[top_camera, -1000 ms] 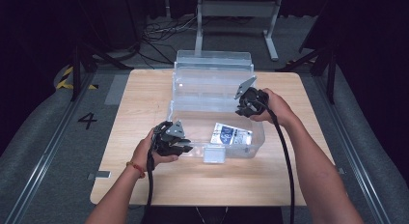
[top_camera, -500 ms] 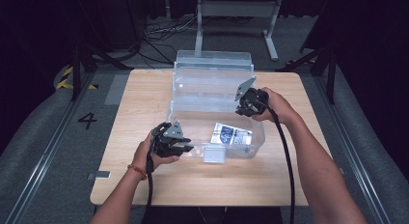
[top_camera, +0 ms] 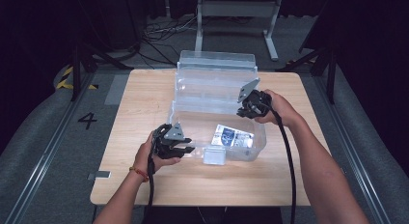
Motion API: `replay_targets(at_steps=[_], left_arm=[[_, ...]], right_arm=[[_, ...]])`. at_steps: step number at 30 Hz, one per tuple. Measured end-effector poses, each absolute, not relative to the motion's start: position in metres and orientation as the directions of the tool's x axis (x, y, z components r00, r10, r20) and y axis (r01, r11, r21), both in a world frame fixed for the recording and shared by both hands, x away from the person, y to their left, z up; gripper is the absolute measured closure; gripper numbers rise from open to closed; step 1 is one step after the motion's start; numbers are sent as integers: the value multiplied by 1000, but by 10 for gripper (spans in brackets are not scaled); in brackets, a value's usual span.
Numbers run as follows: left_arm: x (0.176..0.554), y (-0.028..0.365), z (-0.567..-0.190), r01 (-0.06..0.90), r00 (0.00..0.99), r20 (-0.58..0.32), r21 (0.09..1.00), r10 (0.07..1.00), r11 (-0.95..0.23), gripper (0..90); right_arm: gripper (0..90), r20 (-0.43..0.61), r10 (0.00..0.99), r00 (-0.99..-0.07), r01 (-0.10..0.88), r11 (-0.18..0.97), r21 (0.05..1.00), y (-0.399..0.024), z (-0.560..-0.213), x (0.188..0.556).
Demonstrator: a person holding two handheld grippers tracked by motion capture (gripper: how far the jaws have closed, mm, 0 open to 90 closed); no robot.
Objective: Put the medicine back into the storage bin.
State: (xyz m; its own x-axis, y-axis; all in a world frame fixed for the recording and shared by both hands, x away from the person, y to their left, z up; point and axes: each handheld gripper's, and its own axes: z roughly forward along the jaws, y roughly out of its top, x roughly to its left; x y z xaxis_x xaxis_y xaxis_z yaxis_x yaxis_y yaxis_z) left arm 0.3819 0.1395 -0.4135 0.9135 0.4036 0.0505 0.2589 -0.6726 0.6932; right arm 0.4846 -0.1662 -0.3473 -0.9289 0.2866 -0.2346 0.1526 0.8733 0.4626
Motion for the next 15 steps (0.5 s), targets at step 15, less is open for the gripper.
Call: replay_targets(at_steps=[15], left_arm=[[375,137,-416,261,897,81,695,434,-670,609]], right_arm=[[860,-277,238,-931,101,896,432,-160,-342,476]])
